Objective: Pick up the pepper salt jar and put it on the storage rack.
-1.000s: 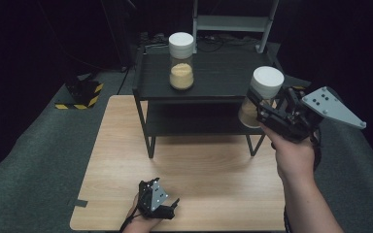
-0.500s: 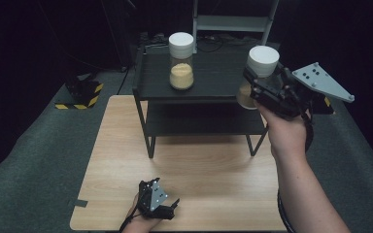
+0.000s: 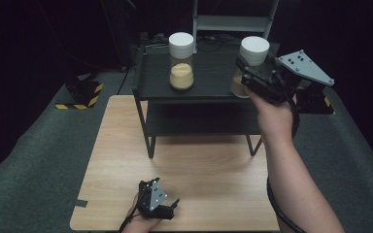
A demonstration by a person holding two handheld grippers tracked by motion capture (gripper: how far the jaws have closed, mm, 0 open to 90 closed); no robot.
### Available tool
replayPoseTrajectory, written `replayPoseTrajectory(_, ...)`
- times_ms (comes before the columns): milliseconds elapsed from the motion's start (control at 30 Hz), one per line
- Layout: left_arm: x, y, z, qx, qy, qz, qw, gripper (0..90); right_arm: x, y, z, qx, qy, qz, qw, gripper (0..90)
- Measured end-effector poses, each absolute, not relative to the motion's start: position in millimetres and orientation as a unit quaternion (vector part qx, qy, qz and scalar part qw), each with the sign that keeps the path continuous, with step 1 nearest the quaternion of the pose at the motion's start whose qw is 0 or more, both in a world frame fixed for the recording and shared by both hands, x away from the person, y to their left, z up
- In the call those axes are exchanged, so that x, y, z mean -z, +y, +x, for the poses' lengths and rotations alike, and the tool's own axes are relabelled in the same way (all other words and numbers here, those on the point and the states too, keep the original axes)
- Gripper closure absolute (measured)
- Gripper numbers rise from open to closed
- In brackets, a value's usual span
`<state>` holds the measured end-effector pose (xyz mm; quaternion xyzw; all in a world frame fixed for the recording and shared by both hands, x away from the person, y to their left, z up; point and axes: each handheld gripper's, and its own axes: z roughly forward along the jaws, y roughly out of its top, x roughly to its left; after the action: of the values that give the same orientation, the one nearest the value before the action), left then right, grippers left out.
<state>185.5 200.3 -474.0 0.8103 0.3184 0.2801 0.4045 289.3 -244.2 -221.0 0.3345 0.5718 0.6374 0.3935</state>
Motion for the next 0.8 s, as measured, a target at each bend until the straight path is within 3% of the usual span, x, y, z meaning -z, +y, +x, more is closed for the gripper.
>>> replayPoseTrajectory(800, 475.1, 204.4, 186.1, -0.274, 0.319, 0.807, 0.414, 1.0, 231.5, -223.0, 322.6, -0.632, 0.574, 0.342, 0.392, 33.9)
